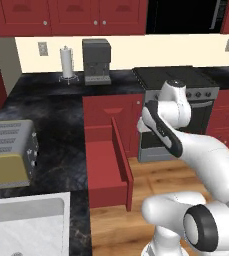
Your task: Pick up the metallic utensils from the counter and place them in the open drawer. Make sure not to pick up any wooden utensils.
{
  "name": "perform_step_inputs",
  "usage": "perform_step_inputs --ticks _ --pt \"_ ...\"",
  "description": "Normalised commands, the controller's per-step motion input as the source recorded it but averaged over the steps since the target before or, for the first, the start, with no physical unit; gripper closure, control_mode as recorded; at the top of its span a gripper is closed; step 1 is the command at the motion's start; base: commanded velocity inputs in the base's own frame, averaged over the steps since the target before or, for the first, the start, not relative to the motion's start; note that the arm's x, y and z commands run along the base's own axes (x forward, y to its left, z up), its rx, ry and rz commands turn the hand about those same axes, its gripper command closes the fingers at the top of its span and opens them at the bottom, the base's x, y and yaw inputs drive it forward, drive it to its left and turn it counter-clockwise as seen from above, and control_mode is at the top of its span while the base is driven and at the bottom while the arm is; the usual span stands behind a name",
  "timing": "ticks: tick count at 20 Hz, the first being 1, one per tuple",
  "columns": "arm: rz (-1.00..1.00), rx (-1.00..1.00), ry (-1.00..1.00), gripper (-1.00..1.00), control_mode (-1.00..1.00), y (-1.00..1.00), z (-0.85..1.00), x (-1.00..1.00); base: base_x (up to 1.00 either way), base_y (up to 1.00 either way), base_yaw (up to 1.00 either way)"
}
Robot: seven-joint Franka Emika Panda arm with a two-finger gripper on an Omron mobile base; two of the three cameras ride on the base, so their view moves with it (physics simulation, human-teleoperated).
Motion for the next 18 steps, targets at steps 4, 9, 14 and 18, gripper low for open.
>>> perform_step_inputs --ticks 4,9,14,18 --pt "0.02 0.0 0.0 1.0 -1.0 0.49 -0.26 0.99 0.0 0.0 0.0" --pt "0.0 0.0 0.0 1.0 -1.0 0.3 -0.51 0.61 0.0 0.0 0.0" --pt "0.0 0.0 0.0 1.0 -1.0 0.34 -0.66 0.27 0.0 0.0 0.0" --pt "0.0 0.01 -0.02 1.0 -1.0 0.23 -0.61 0.12 0.0 0.0 0.0"
